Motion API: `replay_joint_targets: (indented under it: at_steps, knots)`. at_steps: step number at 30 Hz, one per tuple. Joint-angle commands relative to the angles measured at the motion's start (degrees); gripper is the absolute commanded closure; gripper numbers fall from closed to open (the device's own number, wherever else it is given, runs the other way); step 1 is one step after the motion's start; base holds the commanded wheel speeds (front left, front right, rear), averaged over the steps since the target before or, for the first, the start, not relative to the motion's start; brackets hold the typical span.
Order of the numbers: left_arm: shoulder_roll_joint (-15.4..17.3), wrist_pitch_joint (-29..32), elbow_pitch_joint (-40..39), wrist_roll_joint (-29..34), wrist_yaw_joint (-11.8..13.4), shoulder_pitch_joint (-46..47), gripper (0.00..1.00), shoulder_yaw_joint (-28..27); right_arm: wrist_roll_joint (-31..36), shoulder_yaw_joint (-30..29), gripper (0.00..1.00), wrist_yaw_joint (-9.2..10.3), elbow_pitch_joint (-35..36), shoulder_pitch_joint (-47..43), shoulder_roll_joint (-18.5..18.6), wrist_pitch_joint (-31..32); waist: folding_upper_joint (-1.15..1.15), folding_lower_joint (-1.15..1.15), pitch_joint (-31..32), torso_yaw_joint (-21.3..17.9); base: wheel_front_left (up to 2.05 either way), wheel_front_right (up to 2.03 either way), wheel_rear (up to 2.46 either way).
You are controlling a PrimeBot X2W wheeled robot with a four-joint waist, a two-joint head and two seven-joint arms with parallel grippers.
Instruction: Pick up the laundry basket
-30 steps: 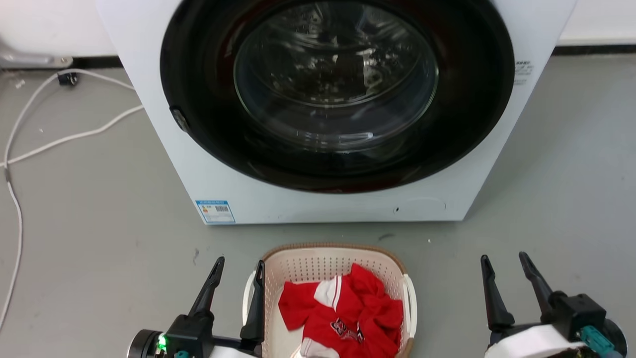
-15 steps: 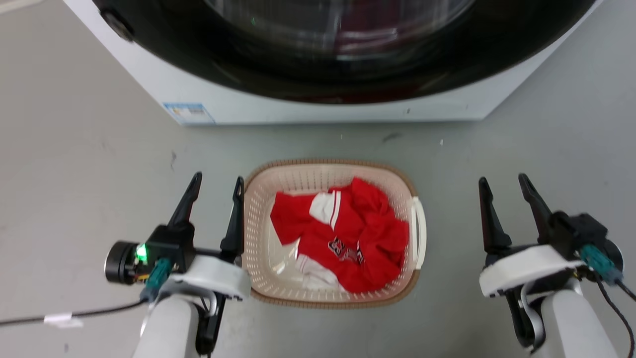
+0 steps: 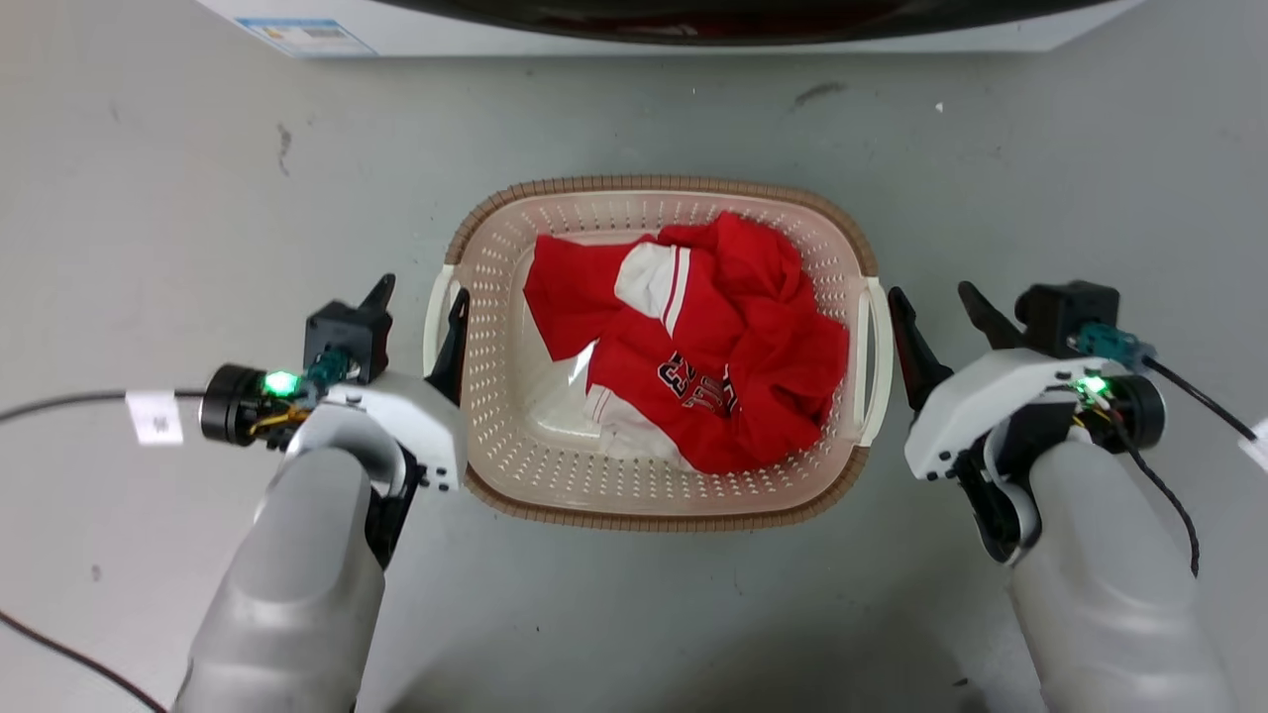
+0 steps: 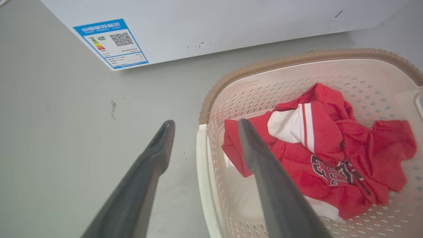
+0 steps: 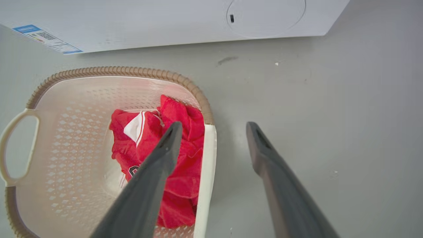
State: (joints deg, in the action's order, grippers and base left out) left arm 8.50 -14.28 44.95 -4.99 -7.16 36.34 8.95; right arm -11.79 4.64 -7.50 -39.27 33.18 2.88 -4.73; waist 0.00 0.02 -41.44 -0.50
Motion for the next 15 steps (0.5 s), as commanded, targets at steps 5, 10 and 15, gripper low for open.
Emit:
replay_joint_targets:
  at_steps: [5,10,15]
  knots:
    - [0.71,1.82,7.64,-2.07,-0.26,5.76,0.0,3.42,-3.39,3.1,0.0,0.02,-7.88,6.05,-0.01,1.58,0.0,-0.02,-2.77,-0.12,0.0,0.0,0.0]
    - [0.6,5.18,12.7,-8.89,-0.3,9.94,0.0,9.67,-7.95,7.45,0.0,0.03,-15.28,10.99,0.01,4.43,0.0,-0.02,-4.42,0.25,0.0,0.0,0.0]
    - [1.96,10.01,14.27,-16.04,-0.3,12.69,0.0,16.53,-8.83,10.41,0.0,0.03,-21.5,15.65,0.01,6.6,0.0,-0.02,-5.66,0.37,0.0,0.0,0.0]
